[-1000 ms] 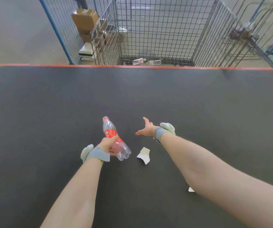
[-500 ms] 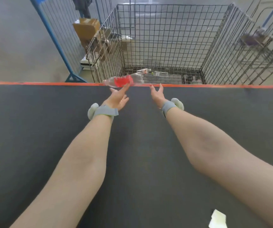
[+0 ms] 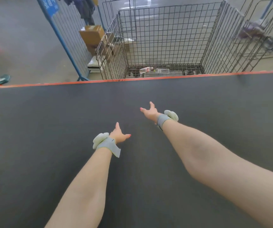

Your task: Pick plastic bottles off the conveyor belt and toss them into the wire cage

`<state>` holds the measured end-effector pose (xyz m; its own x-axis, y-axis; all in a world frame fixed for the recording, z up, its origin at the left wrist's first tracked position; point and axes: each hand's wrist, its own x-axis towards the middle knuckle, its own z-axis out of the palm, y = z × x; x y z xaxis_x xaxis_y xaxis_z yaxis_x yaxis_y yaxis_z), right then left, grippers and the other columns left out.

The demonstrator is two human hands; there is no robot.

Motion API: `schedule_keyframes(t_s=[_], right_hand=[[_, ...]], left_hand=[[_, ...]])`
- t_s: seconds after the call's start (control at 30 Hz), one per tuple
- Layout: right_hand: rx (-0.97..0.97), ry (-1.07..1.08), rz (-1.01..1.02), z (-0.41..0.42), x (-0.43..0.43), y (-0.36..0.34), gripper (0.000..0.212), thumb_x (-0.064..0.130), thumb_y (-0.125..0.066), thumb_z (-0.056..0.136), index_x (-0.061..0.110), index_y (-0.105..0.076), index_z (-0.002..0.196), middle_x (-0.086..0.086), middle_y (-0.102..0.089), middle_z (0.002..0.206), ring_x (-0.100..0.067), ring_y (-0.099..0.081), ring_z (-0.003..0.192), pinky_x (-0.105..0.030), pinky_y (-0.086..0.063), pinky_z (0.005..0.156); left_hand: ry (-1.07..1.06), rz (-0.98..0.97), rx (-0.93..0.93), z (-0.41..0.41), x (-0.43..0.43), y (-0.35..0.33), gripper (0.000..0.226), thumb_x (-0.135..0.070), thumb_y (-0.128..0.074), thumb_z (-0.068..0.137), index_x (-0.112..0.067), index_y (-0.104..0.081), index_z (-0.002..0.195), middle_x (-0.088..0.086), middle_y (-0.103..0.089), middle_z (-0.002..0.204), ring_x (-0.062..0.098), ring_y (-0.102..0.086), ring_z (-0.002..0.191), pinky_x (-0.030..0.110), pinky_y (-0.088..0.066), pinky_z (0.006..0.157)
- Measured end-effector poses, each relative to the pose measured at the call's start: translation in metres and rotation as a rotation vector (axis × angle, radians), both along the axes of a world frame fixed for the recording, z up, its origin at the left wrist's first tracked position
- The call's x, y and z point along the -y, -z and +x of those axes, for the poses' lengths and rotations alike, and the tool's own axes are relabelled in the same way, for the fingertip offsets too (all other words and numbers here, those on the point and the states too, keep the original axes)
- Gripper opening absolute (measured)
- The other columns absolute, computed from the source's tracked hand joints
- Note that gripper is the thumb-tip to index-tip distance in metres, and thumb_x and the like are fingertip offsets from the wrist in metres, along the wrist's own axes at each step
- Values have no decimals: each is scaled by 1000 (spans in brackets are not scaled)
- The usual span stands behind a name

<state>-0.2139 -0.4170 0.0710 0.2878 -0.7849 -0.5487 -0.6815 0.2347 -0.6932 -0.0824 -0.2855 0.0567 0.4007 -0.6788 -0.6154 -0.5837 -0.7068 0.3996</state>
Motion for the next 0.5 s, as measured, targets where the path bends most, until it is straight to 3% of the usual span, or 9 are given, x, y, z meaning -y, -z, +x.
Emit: schedule_keyframes(t_s=[0.17, 0.3, 0.5], right_hand=[[-159, -189, 60, -33, -101, 14, 92, 49, -59, 91, 28, 4, 155, -7, -14, 159, -33, -25, 143, -44, -26, 114], [-325, -382, 116, -54, -168, 35, 102, 57, -60, 86, 28, 9, 155, -4, -5, 162, -31, -15, 148, -46, -22, 118], [-367, -528, 140, -74, -243, 76, 119, 64, -70, 73, 32, 12, 154, -5, 8, 162, -30, -2, 150, -49, -12, 120]], left_hand=[[160, 195, 238, -17, -101, 4, 97, -47, -59, 90, -17, 7, 154, 11, 1, 161, 32, 0, 149, 45, -9, 121], [195, 320, 255, -15, -169, 17, 107, -51, -66, 83, -21, 9, 154, 10, 11, 161, 33, 7, 148, 48, -5, 121], [208, 368, 222, -34, -225, 40, 109, -53, -67, 82, -25, 10, 154, 7, 16, 160, 32, 11, 148, 49, -6, 120]])
